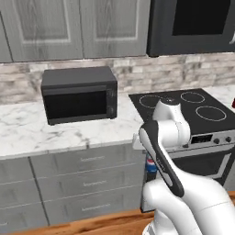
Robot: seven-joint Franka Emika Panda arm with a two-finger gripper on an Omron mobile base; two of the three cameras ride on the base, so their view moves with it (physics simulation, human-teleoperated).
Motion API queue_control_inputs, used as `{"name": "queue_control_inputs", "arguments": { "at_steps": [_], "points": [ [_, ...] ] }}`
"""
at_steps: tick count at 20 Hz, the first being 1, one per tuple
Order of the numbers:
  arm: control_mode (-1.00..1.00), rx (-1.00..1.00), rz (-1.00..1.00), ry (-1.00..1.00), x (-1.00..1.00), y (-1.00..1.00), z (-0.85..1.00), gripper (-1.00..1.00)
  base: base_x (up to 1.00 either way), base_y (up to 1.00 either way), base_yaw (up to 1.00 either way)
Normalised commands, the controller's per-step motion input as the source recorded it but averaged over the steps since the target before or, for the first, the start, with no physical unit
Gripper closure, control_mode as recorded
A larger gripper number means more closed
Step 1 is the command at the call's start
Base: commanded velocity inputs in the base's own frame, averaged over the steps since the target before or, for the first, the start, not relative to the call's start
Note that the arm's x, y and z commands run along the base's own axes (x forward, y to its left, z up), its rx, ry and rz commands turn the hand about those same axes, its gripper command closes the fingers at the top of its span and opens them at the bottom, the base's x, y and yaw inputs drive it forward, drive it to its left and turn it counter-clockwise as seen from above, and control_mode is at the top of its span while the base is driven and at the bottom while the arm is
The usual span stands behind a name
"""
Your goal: Four empty soda cans are scattered around the kitchen. Gather all the cans and cluster them next to the stove for recycling.
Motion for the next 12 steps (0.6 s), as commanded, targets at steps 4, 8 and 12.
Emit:
{"name": "queue_control_inputs", "arguments": {
  "at_steps": [4,8,12],
  "points": [
    [1.00,0.00,0.00,0.00,0.00,0.00,0.00,1.00,-0.13,-0.57,-0.27],
    [1.00,0.00,0.00,0.00,0.00,0.00,0.00,1.00,0.00,-0.56,-0.19],
    [1.00,0.00,0.00,0.00,0.00,0.00,0.00,1.00,0.00,-0.47,-0.06]
  ]
}}
